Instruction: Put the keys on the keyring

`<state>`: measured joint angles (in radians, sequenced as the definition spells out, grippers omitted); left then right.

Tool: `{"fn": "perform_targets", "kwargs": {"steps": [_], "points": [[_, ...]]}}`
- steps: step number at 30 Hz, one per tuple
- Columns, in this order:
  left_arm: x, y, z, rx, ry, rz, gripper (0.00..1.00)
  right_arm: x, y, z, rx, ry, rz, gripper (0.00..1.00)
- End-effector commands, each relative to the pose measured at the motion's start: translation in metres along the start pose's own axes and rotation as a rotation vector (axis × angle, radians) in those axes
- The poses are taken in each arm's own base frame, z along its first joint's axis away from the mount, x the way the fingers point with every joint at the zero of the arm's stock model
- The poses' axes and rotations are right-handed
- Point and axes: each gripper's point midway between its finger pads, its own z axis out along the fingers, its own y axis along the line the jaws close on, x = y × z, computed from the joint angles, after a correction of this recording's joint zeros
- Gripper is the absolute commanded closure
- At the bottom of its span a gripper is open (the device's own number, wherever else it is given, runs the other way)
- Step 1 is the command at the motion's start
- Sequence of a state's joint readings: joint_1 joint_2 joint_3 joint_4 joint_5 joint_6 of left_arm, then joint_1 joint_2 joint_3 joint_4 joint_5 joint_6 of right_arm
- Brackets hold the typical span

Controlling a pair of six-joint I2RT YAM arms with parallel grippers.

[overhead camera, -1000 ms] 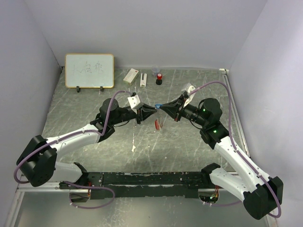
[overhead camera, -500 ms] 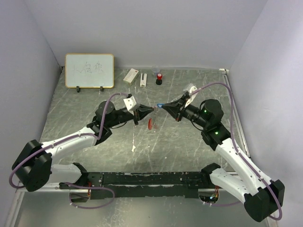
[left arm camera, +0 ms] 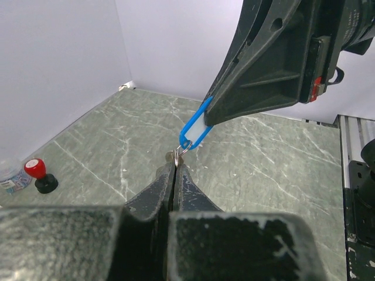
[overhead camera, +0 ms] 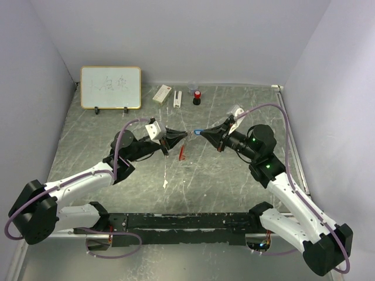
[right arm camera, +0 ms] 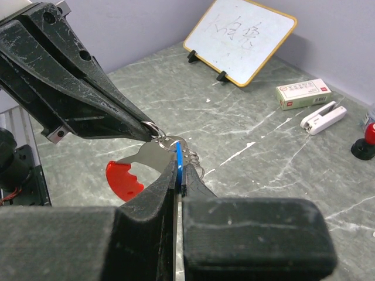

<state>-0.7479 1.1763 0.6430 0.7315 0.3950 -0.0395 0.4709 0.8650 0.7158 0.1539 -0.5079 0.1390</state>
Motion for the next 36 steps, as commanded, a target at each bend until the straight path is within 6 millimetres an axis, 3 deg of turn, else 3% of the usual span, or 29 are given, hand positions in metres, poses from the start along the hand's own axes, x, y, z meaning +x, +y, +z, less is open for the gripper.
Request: {"fn": "perform_targets", "kwargs": {"steps": [1, 21, 36], "points": [[-0.031, 0.002, 0.001, -0.009, -0.112, 0.021, 0.93, 0.003, -0.010, 0.002, 0.036, -0.008, -0.006, 1.00], [-0.050, 0.010, 0.002, -0.055, -0.186, 0.016, 0.93, 0.014, -0.006, 0.011, -0.013, 0.003, 0.035, 1.00], [-0.022, 0.001, 0.015, 0.022, -0.090, -0.021, 0.93, -0.015, -0.005, 0.013, -0.017, -0.048, -0.012, 1.00]]}}
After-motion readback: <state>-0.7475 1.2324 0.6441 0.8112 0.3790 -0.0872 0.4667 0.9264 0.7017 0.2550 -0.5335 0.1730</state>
